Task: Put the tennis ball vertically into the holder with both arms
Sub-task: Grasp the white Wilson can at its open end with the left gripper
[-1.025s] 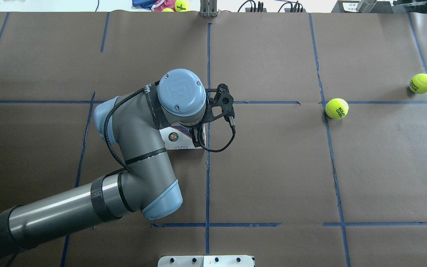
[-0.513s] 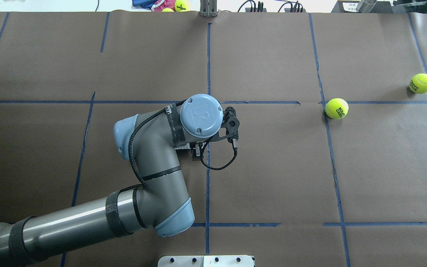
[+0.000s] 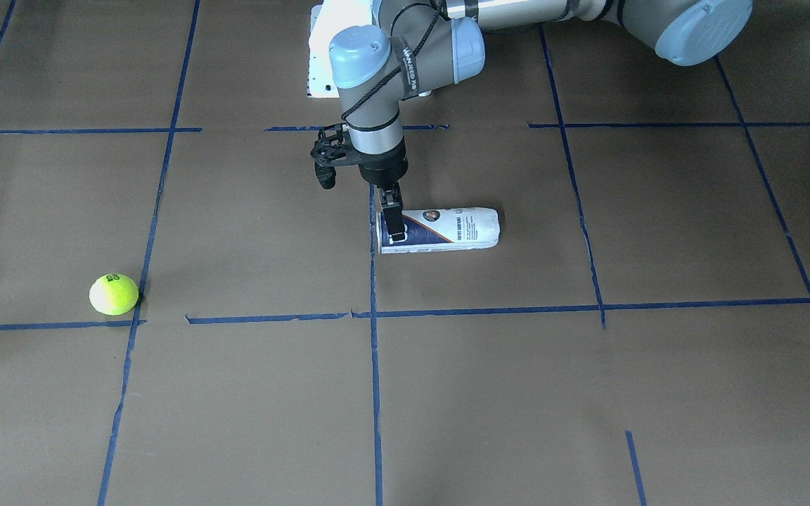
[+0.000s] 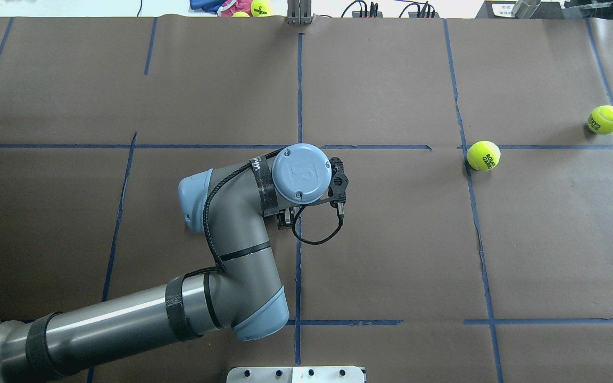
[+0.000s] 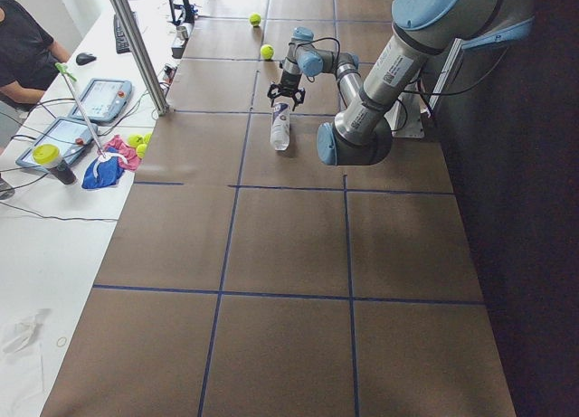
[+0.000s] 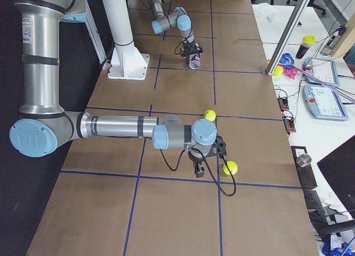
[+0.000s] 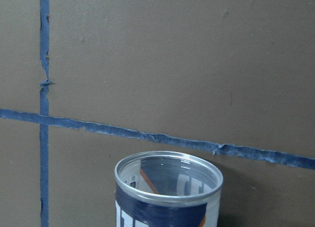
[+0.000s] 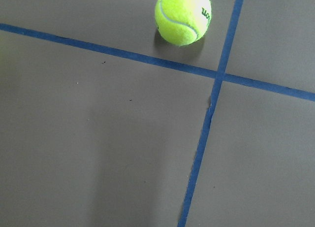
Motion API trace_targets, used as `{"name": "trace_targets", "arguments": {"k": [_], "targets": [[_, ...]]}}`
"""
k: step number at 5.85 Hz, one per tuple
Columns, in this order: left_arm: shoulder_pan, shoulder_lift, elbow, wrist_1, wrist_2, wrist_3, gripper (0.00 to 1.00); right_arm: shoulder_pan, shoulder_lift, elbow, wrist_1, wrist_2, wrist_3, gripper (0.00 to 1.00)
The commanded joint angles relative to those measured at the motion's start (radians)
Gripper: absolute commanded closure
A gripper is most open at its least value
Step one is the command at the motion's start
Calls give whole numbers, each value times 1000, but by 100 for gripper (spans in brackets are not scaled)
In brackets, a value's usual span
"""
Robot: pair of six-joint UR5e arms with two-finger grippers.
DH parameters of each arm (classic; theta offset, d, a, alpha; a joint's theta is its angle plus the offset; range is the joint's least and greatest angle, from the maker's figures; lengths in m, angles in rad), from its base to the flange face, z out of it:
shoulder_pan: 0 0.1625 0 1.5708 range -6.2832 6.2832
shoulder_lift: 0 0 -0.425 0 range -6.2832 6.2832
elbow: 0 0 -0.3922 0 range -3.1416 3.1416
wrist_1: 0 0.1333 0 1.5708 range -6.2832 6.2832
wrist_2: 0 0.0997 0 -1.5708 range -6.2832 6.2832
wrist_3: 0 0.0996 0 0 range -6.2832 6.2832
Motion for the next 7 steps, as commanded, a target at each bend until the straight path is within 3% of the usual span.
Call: {"name": "trace_targets", "arguments": {"k": [1, 5, 7], "targets": [[1, -6, 42, -20, 11, -1, 0, 0, -1, -2, 14, -1, 1, 0], [2, -3, 110, -86, 17, 3, 0, -1, -1, -1, 15, 0, 2, 0], [1, -3, 107, -119, 36, 5, 27, -1, -1, -1, 15, 0, 4, 0]]}}
